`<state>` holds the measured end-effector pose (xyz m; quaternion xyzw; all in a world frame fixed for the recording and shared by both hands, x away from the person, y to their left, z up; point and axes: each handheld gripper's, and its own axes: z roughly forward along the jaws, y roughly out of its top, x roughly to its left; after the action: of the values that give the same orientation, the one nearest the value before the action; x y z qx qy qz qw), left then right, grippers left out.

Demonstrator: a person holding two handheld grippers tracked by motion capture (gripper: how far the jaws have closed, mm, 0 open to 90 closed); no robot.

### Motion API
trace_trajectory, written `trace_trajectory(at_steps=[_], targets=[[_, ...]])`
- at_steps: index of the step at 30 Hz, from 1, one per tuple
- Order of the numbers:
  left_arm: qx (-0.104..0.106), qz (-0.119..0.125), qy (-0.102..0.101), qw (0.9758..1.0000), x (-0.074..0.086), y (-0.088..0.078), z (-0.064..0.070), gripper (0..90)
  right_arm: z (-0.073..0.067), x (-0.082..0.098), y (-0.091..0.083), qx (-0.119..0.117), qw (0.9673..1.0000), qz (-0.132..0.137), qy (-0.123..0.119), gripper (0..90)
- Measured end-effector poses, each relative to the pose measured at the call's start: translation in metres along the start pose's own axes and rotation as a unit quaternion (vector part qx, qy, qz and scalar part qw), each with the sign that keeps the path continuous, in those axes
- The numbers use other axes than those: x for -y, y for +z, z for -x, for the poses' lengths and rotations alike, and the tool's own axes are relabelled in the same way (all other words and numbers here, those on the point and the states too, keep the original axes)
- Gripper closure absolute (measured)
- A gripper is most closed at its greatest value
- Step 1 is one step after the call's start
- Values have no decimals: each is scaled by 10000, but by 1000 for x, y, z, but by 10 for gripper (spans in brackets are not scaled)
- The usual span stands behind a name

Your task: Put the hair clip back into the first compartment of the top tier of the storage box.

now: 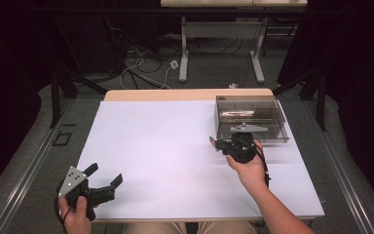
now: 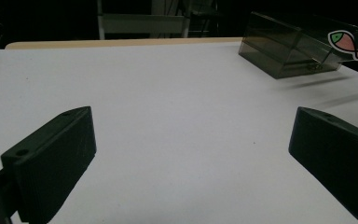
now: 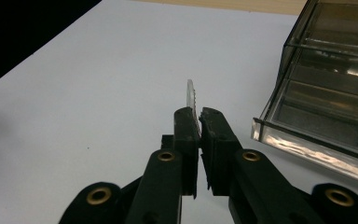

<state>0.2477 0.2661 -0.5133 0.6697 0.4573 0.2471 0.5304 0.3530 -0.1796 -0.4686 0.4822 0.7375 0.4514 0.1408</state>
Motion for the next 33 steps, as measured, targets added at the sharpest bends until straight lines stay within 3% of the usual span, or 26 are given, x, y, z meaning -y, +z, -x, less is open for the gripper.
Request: trace_trajectory(at_steps=[16,33], targets=[[-1,2,-2,10000,0,0,0,7,9,-20,-12,121,9996,242,77,851],[-9,6,-12,10000,0,0,0,7,30,-30,-12,421,9986,247,209,851]])
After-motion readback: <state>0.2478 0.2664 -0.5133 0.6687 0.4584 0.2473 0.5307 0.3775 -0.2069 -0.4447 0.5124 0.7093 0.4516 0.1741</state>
